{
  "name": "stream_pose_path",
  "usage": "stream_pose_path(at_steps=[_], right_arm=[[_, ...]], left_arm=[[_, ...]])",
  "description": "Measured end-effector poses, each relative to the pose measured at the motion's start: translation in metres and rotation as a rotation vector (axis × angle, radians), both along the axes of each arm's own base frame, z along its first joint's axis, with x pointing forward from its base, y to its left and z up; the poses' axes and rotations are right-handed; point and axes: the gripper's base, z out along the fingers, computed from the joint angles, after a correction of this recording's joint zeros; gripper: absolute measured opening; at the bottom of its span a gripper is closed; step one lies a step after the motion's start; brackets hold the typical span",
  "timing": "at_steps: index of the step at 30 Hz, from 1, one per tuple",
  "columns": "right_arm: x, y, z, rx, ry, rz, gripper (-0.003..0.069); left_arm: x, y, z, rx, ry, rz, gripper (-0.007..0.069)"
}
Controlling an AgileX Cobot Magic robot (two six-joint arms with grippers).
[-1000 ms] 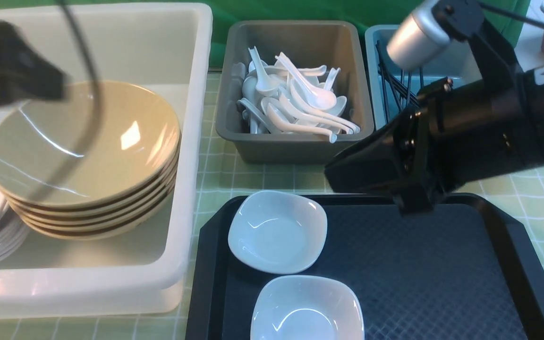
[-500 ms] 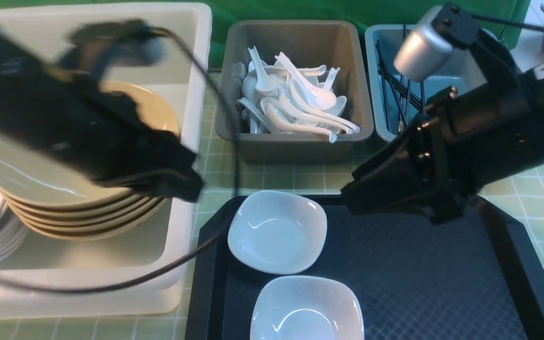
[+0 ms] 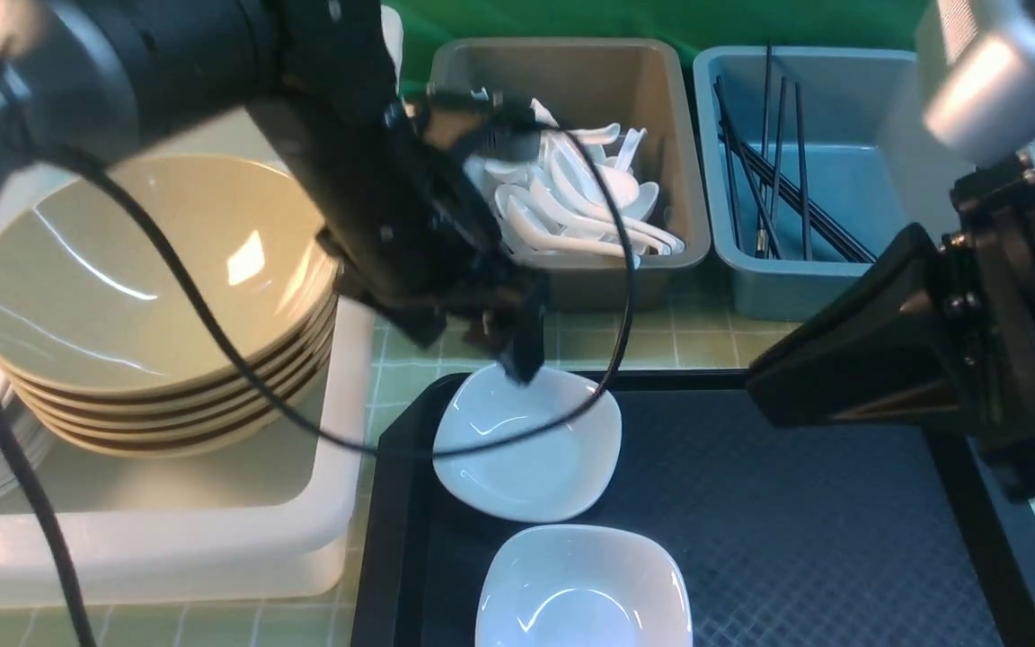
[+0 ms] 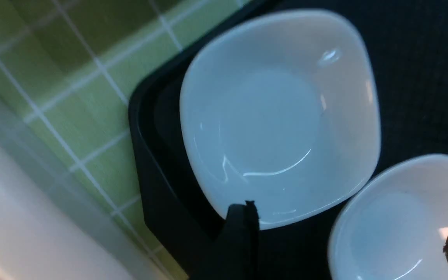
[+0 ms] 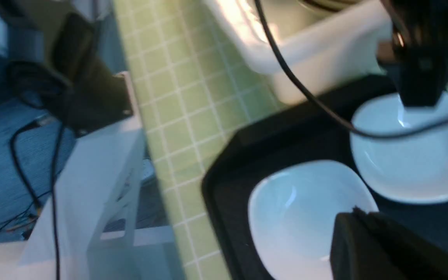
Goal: On green table put chopsticks spoon bowls plates into blue grey white boxes.
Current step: 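Reach for and grasp the small white dish on the black tray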
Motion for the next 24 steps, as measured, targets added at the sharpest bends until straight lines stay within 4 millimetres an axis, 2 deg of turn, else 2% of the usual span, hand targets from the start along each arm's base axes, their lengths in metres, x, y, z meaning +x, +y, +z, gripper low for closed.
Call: stream_pose_path(at_steps=[3,4,5,6,7,8,9,11,13,16,17,19,22,24], right_arm=[[0.014,0.003,-0.020,-0.018,0.103,-0.111,0.0034],[0.021,0.005,-0.028,-0.026,0.143,-0.135,0.0044],[0.026,0.007,-0.035,-0.034,0.171,-0.146,0.0054],[0.035,0.011,-0.045,-0.043,0.215,-0.161,0.0070],[0.037,0.012,-0.047,-0.044,0.222,-0.164,0.0077],[0.047,0.017,-0.059,-0.044,0.266,-0.187,0.0102],[0.051,0.019,-0.062,-0.041,0.273,-0.197,0.0115],[0.069,0.026,-0.081,-0.039,0.313,-0.251,0.0178],[0.082,0.030,-0.096,-0.039,0.343,-0.309,0.0235],[0.097,0.034,-0.115,-0.046,0.373,-0.359,0.0290],[0.106,0.037,-0.129,-0.051,0.386,-0.393,0.0320],[0.113,0.039,-0.140,-0.059,0.397,-0.412,0.0330],[0.129,0.044,-0.174,-0.077,0.450,-0.467,0.0340],[0.133,0.046,-0.184,-0.073,0.467,-0.490,0.0341]], left_arm=[[-0.015,0.008,0.041,-0.051,-0.091,-0.006,0.0536],[-0.025,0.014,0.055,-0.070,-0.126,-0.007,0.0491],[-0.030,0.017,0.062,-0.078,-0.139,-0.008,0.0449],[-0.044,0.024,0.074,-0.095,-0.171,-0.013,0.0382],[-0.044,0.025,0.073,-0.093,-0.167,-0.013,0.0382],[-0.059,0.032,0.079,-0.100,-0.181,-0.017,0.0284],[-0.065,0.036,0.080,-0.100,-0.184,-0.019,0.0259],[-0.087,0.048,0.078,-0.096,-0.185,-0.021,0.0102],[-0.102,0.057,0.074,-0.101,-0.197,-0.016,0.0029],[-0.116,0.065,0.072,-0.114,-0.220,-0.010,0.0006],[-0.124,0.069,0.068,-0.125,-0.233,-0.005,-0.0001],[-0.129,0.072,0.066,-0.133,-0.247,-0.001,-0.0001],[-0.137,0.077,0.062,-0.153,-0.268,0.007,-0.0001],[-0.138,0.077,0.060,-0.153,-0.268,0.008,-0.0001]])
